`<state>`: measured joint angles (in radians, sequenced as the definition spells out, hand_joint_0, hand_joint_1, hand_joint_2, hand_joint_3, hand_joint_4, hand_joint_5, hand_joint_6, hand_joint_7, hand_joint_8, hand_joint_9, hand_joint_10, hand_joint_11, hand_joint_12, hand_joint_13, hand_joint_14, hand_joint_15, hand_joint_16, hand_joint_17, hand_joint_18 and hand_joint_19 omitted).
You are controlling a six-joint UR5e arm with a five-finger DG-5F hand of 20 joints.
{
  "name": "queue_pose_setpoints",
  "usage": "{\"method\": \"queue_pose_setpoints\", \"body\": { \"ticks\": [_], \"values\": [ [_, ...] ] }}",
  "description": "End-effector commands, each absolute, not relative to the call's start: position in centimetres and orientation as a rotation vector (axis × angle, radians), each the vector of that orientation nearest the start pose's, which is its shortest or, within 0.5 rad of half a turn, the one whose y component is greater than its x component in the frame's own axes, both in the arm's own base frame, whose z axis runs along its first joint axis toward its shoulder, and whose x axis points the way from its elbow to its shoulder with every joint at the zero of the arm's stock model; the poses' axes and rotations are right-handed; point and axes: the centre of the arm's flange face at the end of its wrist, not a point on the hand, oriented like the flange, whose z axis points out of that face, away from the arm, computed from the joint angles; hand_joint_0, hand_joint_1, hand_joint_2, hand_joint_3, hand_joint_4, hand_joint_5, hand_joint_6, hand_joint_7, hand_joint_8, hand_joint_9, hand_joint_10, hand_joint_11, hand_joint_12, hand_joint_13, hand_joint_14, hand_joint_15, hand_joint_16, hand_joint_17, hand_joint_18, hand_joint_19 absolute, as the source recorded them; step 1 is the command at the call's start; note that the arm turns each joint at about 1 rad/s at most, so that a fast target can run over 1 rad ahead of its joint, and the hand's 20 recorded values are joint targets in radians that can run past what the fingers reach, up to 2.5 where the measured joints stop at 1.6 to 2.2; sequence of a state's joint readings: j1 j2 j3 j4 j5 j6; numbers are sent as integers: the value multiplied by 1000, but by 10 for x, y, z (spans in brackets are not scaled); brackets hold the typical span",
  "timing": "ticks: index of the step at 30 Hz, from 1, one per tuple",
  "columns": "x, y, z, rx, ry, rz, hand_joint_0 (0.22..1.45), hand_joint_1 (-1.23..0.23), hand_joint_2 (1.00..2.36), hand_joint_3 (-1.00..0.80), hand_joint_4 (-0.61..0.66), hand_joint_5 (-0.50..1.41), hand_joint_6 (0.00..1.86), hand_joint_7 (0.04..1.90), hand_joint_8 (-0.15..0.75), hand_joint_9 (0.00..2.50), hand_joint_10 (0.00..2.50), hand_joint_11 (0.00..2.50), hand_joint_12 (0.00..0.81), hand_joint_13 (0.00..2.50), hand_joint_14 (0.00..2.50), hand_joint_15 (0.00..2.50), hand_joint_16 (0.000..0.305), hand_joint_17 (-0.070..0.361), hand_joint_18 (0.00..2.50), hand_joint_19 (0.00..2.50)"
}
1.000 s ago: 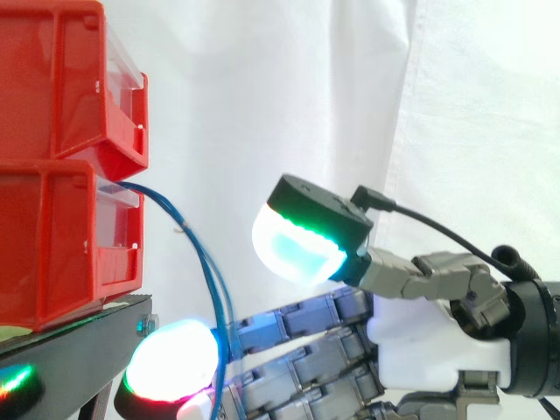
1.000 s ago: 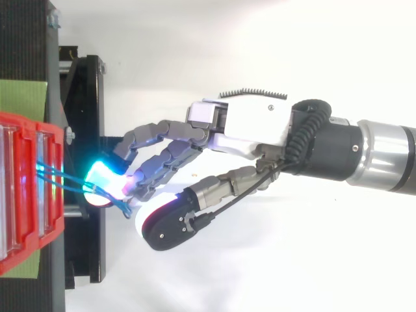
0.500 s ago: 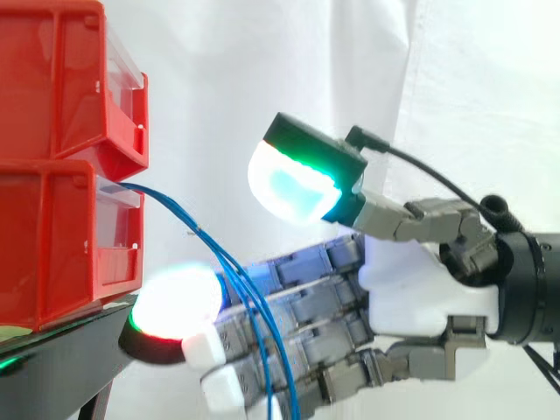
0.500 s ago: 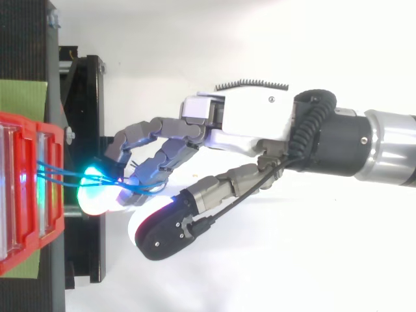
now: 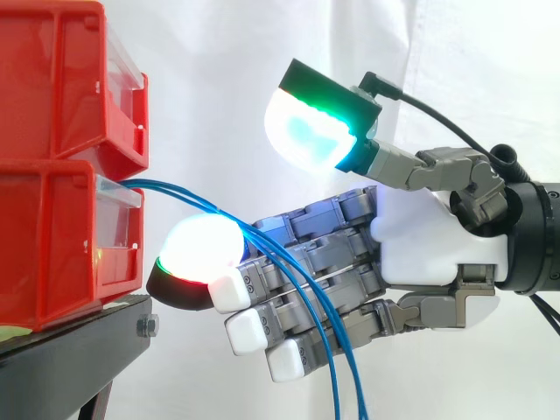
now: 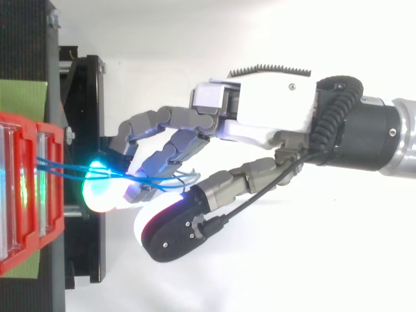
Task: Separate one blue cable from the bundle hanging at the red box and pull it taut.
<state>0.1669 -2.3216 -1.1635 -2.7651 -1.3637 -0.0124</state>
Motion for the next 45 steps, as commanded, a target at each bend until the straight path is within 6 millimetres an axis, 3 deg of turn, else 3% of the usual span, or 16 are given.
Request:
{"method": "queue_pose_setpoints", "body": {
  "ticks": [1, 18, 23, 38, 45],
  "values": [
    [775, -28, 245, 1202, 1157, 1187, 639, -617, 1002, -468, 395, -147, 503, 873, 385, 832, 8, 214, 376, 827, 11, 310, 44, 98, 736, 394],
    [774, -34, 240, 1205, 1154, 1167, 633, -662, 1000, -500, 398, -147, 503, 892, 385, 839, 7, 245, 378, 831, 11, 321, 43, 98, 741, 395],
    [777, -34, 216, 1224, 1164, 1159, 625, -649, 1000, -500, 398, -149, 503, 887, 385, 838, 9, 242, 378, 833, 11, 313, 43, 98, 739, 395],
    [779, -40, 218, 1239, 1126, 1190, 630, -628, 1001, -486, 404, -144, 503, 902, 387, 849, 8, 246, 376, 846, 11, 320, 44, 98, 747, 401],
    [778, -47, 217, 1252, 1129, 1191, 667, -621, 1009, -399, 354, -126, 503, 1102, 392, 873, 8, 281, 376, 858, 12, 328, 43, 98, 752, 392]
  ]
}}
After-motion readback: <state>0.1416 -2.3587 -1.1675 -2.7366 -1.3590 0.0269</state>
